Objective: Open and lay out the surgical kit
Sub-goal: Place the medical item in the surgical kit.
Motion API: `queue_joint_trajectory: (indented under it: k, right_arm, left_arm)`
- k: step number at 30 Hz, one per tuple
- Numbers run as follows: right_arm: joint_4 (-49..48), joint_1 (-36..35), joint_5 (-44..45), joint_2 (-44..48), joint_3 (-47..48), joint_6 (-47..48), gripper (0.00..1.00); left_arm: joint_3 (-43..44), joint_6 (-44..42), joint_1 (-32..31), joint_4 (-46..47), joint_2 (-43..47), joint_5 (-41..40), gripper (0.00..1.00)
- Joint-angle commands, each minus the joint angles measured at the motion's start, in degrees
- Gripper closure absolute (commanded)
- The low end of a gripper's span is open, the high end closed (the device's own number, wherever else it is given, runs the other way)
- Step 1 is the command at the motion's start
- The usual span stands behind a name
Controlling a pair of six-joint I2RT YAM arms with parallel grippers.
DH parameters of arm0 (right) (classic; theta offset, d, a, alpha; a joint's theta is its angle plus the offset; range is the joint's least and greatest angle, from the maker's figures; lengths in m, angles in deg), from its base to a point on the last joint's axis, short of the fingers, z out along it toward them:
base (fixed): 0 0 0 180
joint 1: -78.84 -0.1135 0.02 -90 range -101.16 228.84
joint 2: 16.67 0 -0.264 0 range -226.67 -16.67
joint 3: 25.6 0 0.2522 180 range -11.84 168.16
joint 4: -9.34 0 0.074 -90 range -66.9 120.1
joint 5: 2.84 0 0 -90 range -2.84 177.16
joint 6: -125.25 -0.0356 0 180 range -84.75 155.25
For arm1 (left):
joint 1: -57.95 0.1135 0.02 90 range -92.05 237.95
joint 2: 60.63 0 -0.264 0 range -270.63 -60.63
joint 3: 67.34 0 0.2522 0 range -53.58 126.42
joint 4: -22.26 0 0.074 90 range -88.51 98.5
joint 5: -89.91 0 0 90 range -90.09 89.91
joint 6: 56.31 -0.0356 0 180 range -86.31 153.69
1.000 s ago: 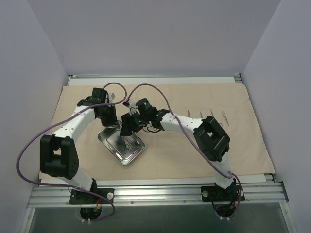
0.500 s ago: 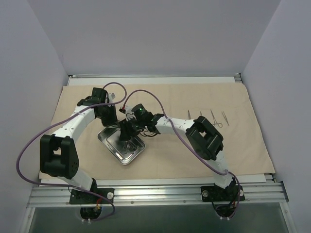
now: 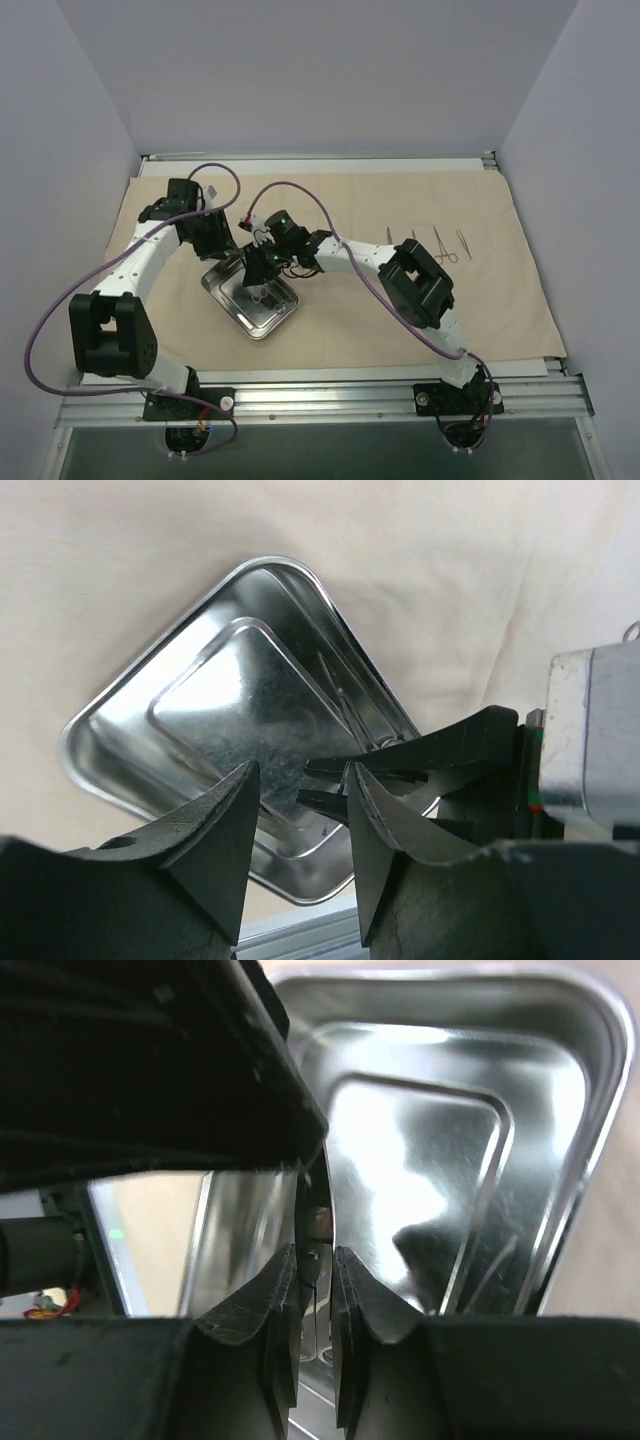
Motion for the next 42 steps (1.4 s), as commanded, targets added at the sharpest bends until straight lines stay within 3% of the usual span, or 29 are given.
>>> queue_joint_trajectory:
  k: [1, 4, 7, 11, 14, 22, 26, 42]
  right_arm:
    - [1.3, 0.9, -1.6, 2.1, 4.2, -1.2, 1.00]
    - [4.4, 2.9, 0.6, 2.9, 7.7, -2.6, 1.00]
    - [15.2, 7.1, 8.0, 3.1, 12.9, -3.4, 1.00]
    - [40.3, 11.9, 22.5, 1.2, 23.7, -1.1, 1.00]
    - [48.6, 15.9, 27.0, 0.2, 27.4, -0.1, 1.00]
    - [49.0, 24.4, 27.6, 4.8, 14.9, 1.0, 1.00]
    - [47.7, 26.0, 28.5, 5.4, 12.0, 1.6, 0.95]
    - [44.3, 27.5, 29.8, 1.4, 8.2, 1.3, 0.94]
  left_arm:
    - [4.6, -2.0, 3.6, -2.8, 7.4, -6.1, 0.52]
    - [5.8, -2.3, 3.6, -4.3, 8.4, -8.9, 0.51]
    - [4.3, -2.6, 3.6, -3.0, 8.0, -7.9, 0.49]
    - [4.5, -3.1, 3.7, -4.4, 2.1, -2.6, 0.50]
    - [3.5, -3.1, 3.4, -4.0, 0.1, 0.8, 0.52]
    - [1.5, -1.6, 2.5, -2.3, -1.6, 3.5, 0.52]
    - [2.1, -1.2, 1.7, -3.0, -3.1, 4.1, 0.52]
    - [3.4, -1.1, 0.2, -3.1, -4.3, 4.4, 0.51]
